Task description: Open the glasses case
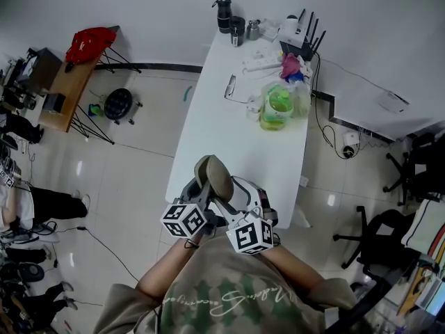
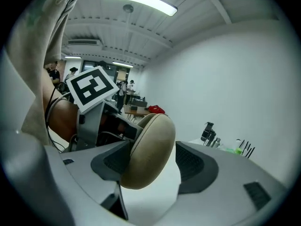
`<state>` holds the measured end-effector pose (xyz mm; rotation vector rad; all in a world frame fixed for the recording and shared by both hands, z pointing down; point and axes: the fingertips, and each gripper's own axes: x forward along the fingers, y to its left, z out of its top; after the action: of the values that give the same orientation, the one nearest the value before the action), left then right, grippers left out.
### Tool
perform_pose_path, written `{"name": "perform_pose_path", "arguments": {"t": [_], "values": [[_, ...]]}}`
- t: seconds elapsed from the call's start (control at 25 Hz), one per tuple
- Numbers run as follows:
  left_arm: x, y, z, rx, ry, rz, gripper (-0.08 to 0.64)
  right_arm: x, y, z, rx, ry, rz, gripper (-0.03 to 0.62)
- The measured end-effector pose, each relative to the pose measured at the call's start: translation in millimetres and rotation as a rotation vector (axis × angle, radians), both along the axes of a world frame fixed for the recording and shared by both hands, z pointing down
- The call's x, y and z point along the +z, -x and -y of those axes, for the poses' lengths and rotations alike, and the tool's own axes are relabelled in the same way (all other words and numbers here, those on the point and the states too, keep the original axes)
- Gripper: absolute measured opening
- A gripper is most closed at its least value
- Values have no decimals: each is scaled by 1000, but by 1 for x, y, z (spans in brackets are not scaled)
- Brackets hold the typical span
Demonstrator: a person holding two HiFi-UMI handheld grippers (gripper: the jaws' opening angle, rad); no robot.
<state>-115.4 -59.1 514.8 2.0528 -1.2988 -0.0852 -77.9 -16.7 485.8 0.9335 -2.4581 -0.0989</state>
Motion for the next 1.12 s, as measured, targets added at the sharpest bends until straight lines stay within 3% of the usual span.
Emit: {"name": "perform_pose_path", "arguments": {"t": [0.08, 0.2, 0.28, 0.32, 0.4, 0.48, 0.68, 0.84, 0.96, 1.12], "values": [[1, 1, 2, -27, 6, -8, 74, 0, -1, 3, 21, 4, 0, 305], [-1, 2, 4, -53, -12, 46, 74, -2, -5, 8, 44, -93, -108, 305], [-5, -4, 3, -33, -35, 53, 75, 1, -15, 14, 78, -157, -184, 278], [-7, -8, 1, -15, -38, 41, 74, 3, -21, 18, 99, -168, -201, 246], [-6, -18, -3, 20, -23, 9, 75, 5, -30, 24, 130, -162, -194, 244], [-5, -24, -5, 48, -17, 6, 75, 5, -33, 25, 142, -157, -177, 244], [-14, -32, -4, 121, -92, 115, 75, 4, -47, 29, 168, -150, -132, 244], [-1, -30, -9, 159, -62, 72, 75, 11, -49, 29, 121, -89, -28, 216], [2, -21, -15, 209, -74, 82, 75, 20, -48, 28, 84, -29, -7, 197], [2, -14, -25, 313, -103, 87, 75, 21, -51, 29, 49, 173, 224, 127]]}}
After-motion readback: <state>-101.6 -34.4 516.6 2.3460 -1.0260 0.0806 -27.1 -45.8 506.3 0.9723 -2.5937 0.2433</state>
